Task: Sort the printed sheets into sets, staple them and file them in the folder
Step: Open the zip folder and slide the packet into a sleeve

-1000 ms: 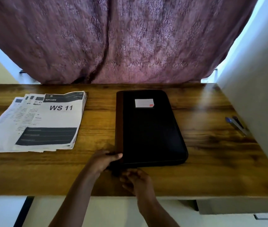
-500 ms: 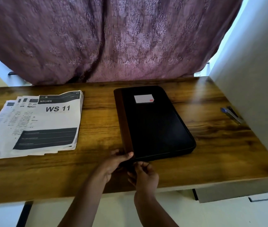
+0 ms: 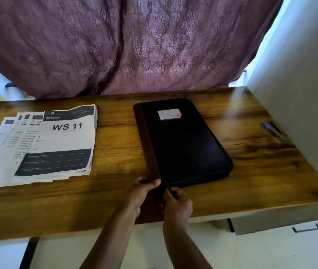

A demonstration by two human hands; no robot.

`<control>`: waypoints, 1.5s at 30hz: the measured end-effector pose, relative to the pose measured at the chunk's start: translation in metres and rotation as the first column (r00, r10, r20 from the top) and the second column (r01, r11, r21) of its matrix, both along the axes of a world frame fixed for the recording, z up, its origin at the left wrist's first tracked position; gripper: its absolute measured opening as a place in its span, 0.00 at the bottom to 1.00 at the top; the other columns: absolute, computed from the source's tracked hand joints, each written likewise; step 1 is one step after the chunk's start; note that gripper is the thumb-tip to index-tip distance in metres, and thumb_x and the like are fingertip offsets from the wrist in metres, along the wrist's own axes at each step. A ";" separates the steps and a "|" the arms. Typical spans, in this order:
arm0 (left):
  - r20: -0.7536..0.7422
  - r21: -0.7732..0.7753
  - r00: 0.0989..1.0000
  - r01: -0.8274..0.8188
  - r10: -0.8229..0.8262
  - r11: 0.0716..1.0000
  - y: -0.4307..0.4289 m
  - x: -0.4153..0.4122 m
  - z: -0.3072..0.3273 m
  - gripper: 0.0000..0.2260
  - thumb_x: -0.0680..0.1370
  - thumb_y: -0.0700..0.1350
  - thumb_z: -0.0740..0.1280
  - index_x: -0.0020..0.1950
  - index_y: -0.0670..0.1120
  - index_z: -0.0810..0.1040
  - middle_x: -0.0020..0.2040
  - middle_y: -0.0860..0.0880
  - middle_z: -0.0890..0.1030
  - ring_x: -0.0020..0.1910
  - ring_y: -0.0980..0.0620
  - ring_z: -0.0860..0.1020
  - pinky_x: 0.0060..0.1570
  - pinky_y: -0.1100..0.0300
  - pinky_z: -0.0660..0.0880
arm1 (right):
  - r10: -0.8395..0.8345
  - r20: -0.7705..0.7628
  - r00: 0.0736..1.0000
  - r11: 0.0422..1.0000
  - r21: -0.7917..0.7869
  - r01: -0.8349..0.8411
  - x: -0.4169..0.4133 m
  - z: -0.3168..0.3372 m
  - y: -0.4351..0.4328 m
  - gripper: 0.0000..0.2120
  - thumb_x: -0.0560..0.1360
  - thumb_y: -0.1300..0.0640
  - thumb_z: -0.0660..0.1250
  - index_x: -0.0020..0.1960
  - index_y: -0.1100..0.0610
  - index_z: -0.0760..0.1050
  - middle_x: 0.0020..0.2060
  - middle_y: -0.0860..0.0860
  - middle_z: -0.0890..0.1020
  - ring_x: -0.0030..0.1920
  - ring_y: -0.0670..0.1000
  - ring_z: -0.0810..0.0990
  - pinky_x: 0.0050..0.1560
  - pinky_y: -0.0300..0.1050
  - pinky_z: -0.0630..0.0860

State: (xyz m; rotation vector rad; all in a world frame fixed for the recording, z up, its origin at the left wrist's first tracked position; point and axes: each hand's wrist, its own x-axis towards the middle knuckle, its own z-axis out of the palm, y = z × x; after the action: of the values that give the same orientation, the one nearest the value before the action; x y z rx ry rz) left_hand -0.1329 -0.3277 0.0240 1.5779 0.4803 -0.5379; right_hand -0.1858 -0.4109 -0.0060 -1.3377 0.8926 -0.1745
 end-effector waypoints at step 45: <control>0.041 0.966 0.276 0.235 -0.960 0.109 -0.033 0.150 -0.011 0.38 0.67 0.78 0.50 0.75 0.66 0.55 0.74 0.56 0.63 0.73 0.53 0.60 0.70 0.45 0.52 | 0.672 -0.325 0.665 0.325 -0.679 -0.659 0.269 -0.005 -0.207 0.07 0.69 0.55 0.74 0.47 0.50 0.84 0.48 0.48 0.84 0.54 0.50 0.80 0.61 0.53 0.70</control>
State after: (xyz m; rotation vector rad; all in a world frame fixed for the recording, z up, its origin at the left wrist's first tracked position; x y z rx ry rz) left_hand 0.0168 -0.3602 0.0129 2.8619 -0.9760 -0.2706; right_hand 0.0832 -0.6184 -0.0108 -2.4209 0.1102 0.1274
